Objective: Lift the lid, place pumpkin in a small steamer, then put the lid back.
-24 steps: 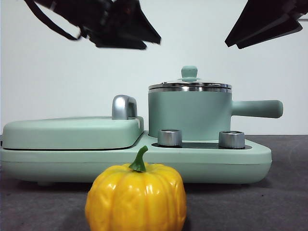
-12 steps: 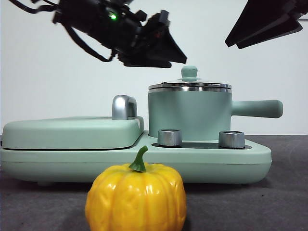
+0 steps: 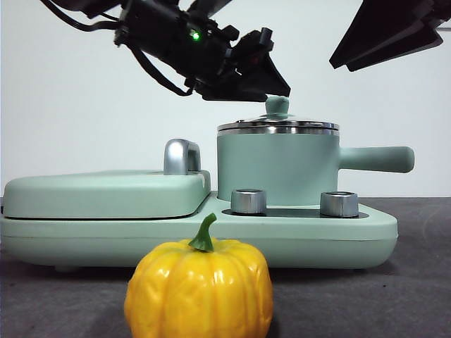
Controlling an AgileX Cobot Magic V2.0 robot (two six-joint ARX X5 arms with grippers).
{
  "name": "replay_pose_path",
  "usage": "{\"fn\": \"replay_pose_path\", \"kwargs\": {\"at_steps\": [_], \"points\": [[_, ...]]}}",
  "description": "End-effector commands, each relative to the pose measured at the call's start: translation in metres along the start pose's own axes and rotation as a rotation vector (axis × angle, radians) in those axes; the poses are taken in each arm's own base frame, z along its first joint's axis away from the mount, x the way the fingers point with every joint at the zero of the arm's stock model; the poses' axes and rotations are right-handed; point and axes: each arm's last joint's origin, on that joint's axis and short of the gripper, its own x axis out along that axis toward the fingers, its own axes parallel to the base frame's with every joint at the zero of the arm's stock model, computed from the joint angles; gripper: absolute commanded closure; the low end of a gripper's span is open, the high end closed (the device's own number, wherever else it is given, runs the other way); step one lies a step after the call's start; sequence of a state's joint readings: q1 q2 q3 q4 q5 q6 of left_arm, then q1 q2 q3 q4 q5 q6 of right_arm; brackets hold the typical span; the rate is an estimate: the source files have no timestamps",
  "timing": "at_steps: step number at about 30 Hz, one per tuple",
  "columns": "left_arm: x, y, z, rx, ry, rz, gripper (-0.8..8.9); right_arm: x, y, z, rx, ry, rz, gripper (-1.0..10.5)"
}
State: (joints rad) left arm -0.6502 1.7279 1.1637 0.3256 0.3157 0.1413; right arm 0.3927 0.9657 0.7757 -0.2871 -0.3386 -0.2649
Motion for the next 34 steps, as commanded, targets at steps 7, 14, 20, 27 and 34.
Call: {"fn": "replay_pose_path", "kwargs": {"at_steps": [7, 14, 20, 27, 34], "points": [[0.016, 0.001, 0.0, 0.004, -0.006, -0.007, 5.64, -0.001, 0.0, 0.006, -0.014, -0.02, 0.001, 7.3], [0.02, 0.001, -0.006, -0.003, 0.015, -0.012, 5.64, -0.001, 0.0, 0.007, -0.014, -0.02, 0.0, 7.3], [0.02, 0.001, -0.007, -0.004, 0.018, -0.013, 5.77, -0.001, 0.0, 0.007, -0.014, -0.02, 0.0, 7.3], [0.02, 0.0, -0.007, -0.003, 0.017, -0.013, 8.07, -0.001, 0.0, 0.007, -0.014, -0.02, 0.0, 7.3], [0.02, 0.001, -0.003, 0.003, -0.001, -0.01, 8.07, -0.001, 0.0, 0.006, -0.014, -0.02, 0.0, 7.3]]}}
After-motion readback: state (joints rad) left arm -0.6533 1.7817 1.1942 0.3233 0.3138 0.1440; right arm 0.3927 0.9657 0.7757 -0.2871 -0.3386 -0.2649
